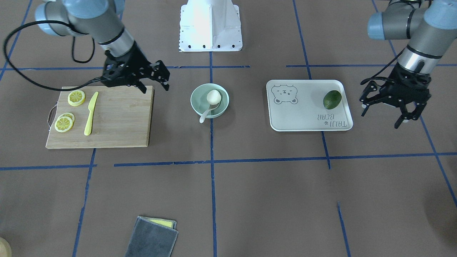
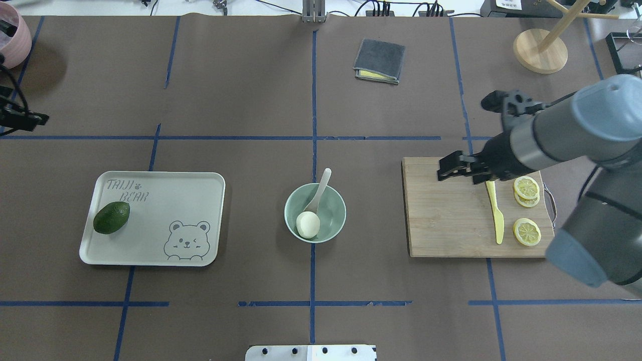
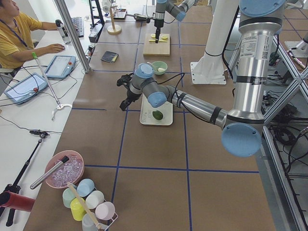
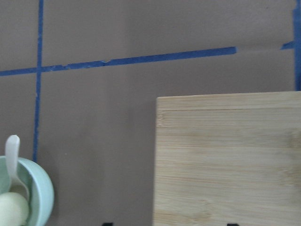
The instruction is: Put spoon and bun in bowl
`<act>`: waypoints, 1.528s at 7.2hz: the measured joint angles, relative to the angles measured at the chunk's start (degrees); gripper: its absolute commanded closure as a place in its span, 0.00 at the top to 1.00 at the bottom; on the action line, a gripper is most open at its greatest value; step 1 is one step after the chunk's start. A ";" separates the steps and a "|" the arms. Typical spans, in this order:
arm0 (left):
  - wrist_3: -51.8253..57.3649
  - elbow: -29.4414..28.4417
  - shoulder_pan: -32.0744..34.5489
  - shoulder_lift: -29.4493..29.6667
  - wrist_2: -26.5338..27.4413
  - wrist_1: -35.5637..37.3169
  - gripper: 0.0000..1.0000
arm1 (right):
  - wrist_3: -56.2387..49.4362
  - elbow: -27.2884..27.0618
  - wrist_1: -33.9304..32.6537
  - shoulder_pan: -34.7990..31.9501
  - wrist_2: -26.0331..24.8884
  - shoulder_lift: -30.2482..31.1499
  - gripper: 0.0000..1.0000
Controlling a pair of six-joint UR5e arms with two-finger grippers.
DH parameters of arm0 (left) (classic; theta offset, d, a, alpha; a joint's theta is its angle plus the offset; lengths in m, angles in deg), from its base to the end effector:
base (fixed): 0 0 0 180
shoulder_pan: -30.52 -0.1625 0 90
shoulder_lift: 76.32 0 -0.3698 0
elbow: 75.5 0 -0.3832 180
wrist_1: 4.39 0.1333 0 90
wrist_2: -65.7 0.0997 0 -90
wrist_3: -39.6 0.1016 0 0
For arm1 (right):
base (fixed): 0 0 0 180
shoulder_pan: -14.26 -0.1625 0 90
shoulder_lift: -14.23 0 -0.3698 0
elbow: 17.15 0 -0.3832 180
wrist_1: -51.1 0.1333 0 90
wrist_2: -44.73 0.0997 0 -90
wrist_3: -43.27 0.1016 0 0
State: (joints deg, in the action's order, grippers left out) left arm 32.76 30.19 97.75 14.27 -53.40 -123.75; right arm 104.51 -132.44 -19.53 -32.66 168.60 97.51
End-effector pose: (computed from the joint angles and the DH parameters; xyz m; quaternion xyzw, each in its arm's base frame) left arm 0.1180 -0.4979 0.4156 0.3038 0.3198 0.2201 0.8701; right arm -0.2830 -0.4149 0.3014 0.0471 -0.4885 0.0114 0.8712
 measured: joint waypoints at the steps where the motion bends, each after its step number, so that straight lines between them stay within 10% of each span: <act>1: 5.88 -1.13 4.21 -1.20 -1.71 1.02 1.00 | -10.81 0.44 -0.22 -6.97 4.41 4.77 0.84; 6: 15.55 -6.27 15.02 -3.41 -20.83 20.19 1.00 | -49.75 10.52 -2.23 -32.75 17.21 14.77 1.00; 11: 15.33 -9.79 15.00 -3.34 -17.56 16.16 1.00 | -65.62 11.09 -14.48 -35.63 13.53 14.17 1.00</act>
State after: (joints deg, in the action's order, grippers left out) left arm 48.09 20.40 112.75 10.93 -70.96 -107.59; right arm 38.88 -121.36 -34.01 -68.29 182.13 111.68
